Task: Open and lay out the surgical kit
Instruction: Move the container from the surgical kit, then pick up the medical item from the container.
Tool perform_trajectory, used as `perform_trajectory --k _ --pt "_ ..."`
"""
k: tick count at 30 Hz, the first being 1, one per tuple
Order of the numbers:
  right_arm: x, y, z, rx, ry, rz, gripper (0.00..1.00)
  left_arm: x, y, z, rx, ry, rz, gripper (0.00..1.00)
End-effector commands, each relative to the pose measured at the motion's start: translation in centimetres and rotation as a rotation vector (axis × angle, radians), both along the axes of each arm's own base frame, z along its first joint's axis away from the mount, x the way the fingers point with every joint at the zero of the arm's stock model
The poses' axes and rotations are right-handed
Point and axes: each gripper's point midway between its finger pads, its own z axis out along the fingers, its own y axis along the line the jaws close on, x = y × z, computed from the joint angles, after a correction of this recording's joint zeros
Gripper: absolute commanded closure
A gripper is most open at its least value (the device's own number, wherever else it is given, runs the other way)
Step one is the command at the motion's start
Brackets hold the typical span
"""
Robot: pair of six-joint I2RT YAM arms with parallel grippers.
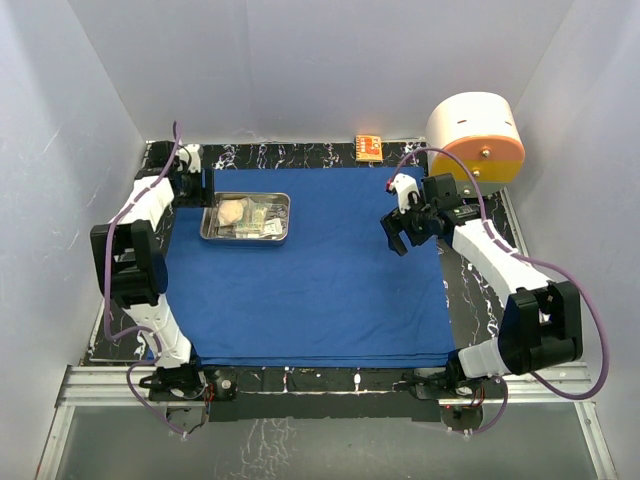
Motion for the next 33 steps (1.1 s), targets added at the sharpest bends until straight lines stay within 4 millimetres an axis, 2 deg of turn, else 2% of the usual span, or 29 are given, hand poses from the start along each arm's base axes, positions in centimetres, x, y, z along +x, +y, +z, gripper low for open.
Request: perform_trajectory --k 1,8,11,14,20,24,28,33 --pt "1.7 1.1 2.1 0.061 -0.034 0.009 0.21 1.2 -2.6 5.4 -0.055 -0.125 -0.109 0.35" --pt "1.6 1.7 2.0 0.084 -0.009 0.023 0.24 2.4 -6.6 4.2 -0.065 -0.099 -0.206 0.35" --pt "1.4 1.7 1.8 0.086 -0.001 0.028 0.24 2.5 -8.9 3.1 -0.046 -0.088 -0.248 0.35" --pt "1.2 1.7 1.6 0.086 0.004 0.030 0.25 2.5 -10.2 1.7 0.000 -0.073 -0.267 0.35" --pt "0.8 1.6 1.3 0.081 0.007 0.034 0.25 1.3 -10.9 -1.0 0.049 -0.006 -0.295 0.38" --pt "0.7 1.6 0.9 0.081 0.015 0.035 0.25 0.1 -10.5 -2.9 0.090 0.041 -0.306 0.42" --pt "0.8 1.7 0.7 0.081 0.023 0.036 0.25 -0.5 -9.7 -3.7 0.126 0.059 -0.298 0.46" --pt "0.8 1.7 0.5 0.083 0.030 0.038 0.26 -1.0 -9.1 -4.8 0.156 0.088 -0.294 0.56"
